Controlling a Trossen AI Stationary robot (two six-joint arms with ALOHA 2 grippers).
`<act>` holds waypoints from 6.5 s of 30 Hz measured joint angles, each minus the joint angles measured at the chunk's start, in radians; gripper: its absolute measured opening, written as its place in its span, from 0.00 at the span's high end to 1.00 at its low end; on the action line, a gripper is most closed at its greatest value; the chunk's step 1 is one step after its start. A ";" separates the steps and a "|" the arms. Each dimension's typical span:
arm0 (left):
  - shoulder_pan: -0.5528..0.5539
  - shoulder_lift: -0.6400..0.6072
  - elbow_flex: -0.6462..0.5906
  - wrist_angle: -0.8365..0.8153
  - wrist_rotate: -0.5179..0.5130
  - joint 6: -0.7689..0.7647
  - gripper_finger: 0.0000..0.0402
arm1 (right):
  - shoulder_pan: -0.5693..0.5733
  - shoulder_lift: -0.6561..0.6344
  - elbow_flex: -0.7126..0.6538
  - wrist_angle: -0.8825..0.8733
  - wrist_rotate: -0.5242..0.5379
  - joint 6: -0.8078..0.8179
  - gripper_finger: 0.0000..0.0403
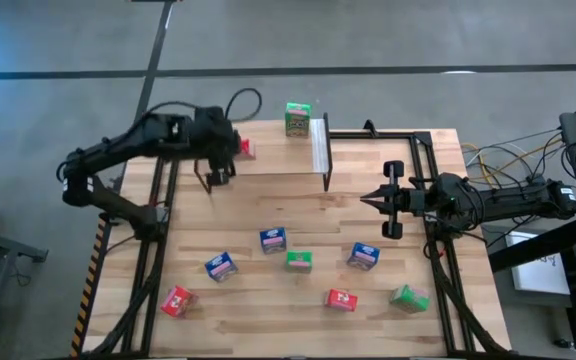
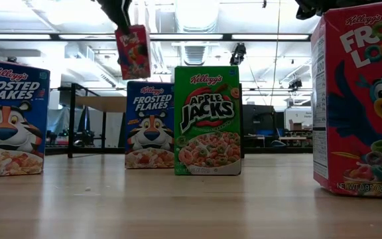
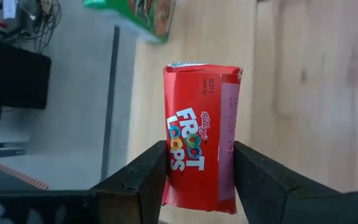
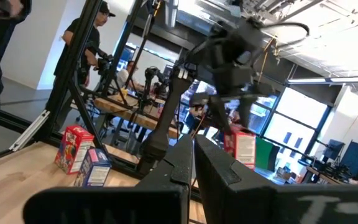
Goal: Stack cereal on shelf
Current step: Put the top red cereal box on the shelf, then put the middle blue cereal box on the shelf
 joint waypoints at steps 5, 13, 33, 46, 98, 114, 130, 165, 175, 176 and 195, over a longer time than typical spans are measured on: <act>0.181 0.003 0.000 0.009 0.093 0.171 0.61 | 0.000 0.000 0.000 0.000 0.000 0.000 0.98; 0.469 0.048 0.000 0.020 0.236 0.346 0.61 | 0.000 0.000 0.000 0.001 0.000 0.000 0.98; 0.552 0.157 0.083 -0.033 0.314 0.437 0.62 | 0.000 0.000 0.000 -0.003 0.000 0.007 0.98; 0.619 0.157 0.083 -0.028 0.397 0.421 0.68 | 0.000 0.000 0.000 -0.002 0.001 -0.001 0.98; 0.620 0.171 0.065 0.029 0.314 0.442 0.52 | 0.000 0.000 0.000 0.004 0.000 -0.012 0.98; 0.620 0.169 0.100 0.040 0.292 0.446 0.52 | 0.000 0.000 0.000 0.004 0.000 -0.014 0.98; 0.587 0.136 0.341 -0.073 0.596 -0.026 0.53 | 0.000 0.000 0.008 0.006 0.000 0.003 0.98; -0.393 -0.239 -0.785 0.917 0.249 -0.675 0.58 | 0.000 0.000 0.045 -0.060 0.027 0.128 0.98; -0.500 -0.054 -0.782 0.960 0.249 -0.698 0.58 | 0.000 0.000 0.044 -0.059 0.026 0.121 0.98; -0.503 -0.042 -0.774 0.960 0.246 -0.704 0.58 | 0.000 0.000 0.044 -0.059 0.026 0.120 0.98; -0.504 0.052 -0.707 0.900 0.103 -0.655 0.37 | 0.000 0.000 0.044 -0.061 0.026 0.114 0.98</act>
